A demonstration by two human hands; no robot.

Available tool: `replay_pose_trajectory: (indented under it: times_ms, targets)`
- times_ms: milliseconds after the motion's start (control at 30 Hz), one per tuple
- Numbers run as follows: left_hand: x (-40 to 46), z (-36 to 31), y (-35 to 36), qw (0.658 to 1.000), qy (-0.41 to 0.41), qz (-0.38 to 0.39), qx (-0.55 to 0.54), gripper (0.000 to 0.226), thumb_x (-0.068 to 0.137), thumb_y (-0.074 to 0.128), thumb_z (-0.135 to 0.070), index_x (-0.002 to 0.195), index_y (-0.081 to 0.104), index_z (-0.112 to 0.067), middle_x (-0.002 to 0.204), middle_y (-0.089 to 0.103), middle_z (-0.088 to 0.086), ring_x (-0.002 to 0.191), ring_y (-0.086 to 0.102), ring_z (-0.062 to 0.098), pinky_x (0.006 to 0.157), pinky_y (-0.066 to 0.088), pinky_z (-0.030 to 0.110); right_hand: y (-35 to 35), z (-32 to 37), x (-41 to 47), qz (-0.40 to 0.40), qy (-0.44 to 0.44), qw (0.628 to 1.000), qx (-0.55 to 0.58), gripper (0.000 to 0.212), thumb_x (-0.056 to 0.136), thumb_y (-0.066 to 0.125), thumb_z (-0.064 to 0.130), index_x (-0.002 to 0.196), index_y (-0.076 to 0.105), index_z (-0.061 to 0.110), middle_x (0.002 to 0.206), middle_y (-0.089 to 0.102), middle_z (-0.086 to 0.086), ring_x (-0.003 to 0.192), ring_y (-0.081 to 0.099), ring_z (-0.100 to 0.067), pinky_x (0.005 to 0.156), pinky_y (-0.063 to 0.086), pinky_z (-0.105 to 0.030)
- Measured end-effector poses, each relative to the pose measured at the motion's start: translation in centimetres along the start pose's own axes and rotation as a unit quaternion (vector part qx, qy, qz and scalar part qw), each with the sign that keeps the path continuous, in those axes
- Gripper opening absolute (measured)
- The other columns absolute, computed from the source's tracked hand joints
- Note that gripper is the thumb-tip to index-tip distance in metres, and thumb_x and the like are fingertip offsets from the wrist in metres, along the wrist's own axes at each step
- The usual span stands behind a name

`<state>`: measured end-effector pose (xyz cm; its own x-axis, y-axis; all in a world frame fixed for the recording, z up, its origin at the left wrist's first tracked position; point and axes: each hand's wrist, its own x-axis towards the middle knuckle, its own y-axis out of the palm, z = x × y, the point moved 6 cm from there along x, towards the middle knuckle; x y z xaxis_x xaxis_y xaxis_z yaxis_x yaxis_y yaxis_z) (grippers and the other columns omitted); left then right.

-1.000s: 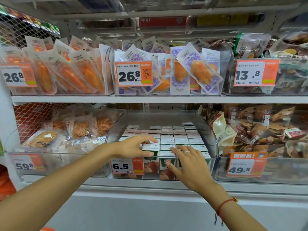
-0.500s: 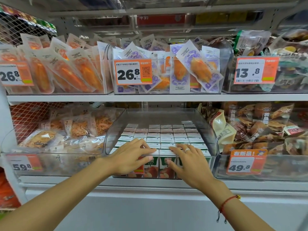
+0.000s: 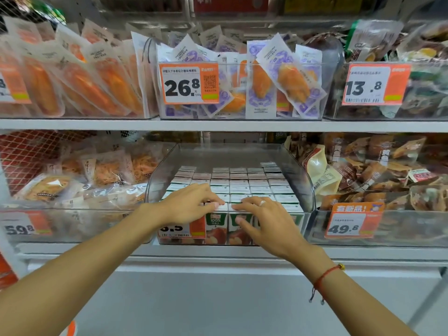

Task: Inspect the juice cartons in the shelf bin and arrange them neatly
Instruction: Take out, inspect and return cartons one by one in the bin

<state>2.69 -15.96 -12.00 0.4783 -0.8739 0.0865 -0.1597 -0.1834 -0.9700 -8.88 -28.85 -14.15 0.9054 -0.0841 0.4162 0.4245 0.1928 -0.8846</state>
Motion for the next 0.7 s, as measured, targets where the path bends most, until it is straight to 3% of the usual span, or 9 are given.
replay_pose_trajectory:
  times_ms: [133,233,333,567,700]
  targets:
    - [1.2,0.7,-1.0,0.998,0.014,0.026,-0.058,0.026,0.098,0.057,-0.022,0.12,0.068,-0.03,0.108,0.062,-0.014,0.1,0.056,0.003,0.085,0.043,0.015,0.2,-0.1,-0.1,-0.011,0.007,1.0,-0.003,0.037,0.098,0.044,0.05,0.13,0.057,0.038,0.131,0.056,0.013,0.119,0.049,-0.01,0.099,0.035,-0.029]
    - [2.6,1.3,-2.3,0.999,-0.002,0.005,-0.035,0.026,0.096,0.057,-0.025,0.12,0.068,-0.028,0.119,0.066,-0.01,0.101,0.058,0.004,0.082,0.046,0.021,0.2,0.0,-0.1,-0.03,0.006,1.0,0.001,0.034,0.098,0.044,0.049,0.127,0.058,0.039,0.126,0.057,0.015,0.115,0.049,-0.009,0.095,0.033,-0.028]
    - [3.9,1.5,-2.5,0.997,-0.016,0.017,0.07,0.027,0.094,0.059,-0.039,0.118,0.068,-0.031,0.118,0.066,-0.013,0.103,0.06,0.007,0.079,0.047,0.028,0.1,0.2,-0.2,-0.046,0.005,0.999,0.004,0.031,0.097,0.046,0.047,0.124,0.059,0.039,0.122,0.058,0.015,0.111,0.051,-0.01,0.092,0.034,-0.028]
    - [5.5,0.8,-2.8,0.983,0.0,0.123,0.133,0.036,0.089,0.064,-0.05,0.118,0.066,-0.028,0.107,0.063,-0.013,0.098,0.059,0.01,0.076,0.046,0.028,0.1,0.1,-0.1,-0.05,0.006,0.999,0.011,0.029,0.097,0.047,0.046,0.123,0.058,0.039,0.122,0.057,0.015,0.111,0.05,-0.01,0.091,0.034,-0.028]
    - [6.1,0.1,-2.8,0.972,0.018,0.125,0.201,0.036,0.089,0.065,-0.048,0.119,0.065,-0.026,0.093,0.052,-0.016,0.091,0.052,0.009,0.062,0.036,0.021,0.2,0.0,0.0,-0.045,0.009,0.999,0.015,0.029,0.096,0.048,0.046,0.123,0.058,0.04,0.123,0.057,0.015,0.112,0.049,-0.01,0.091,0.033,-0.028]
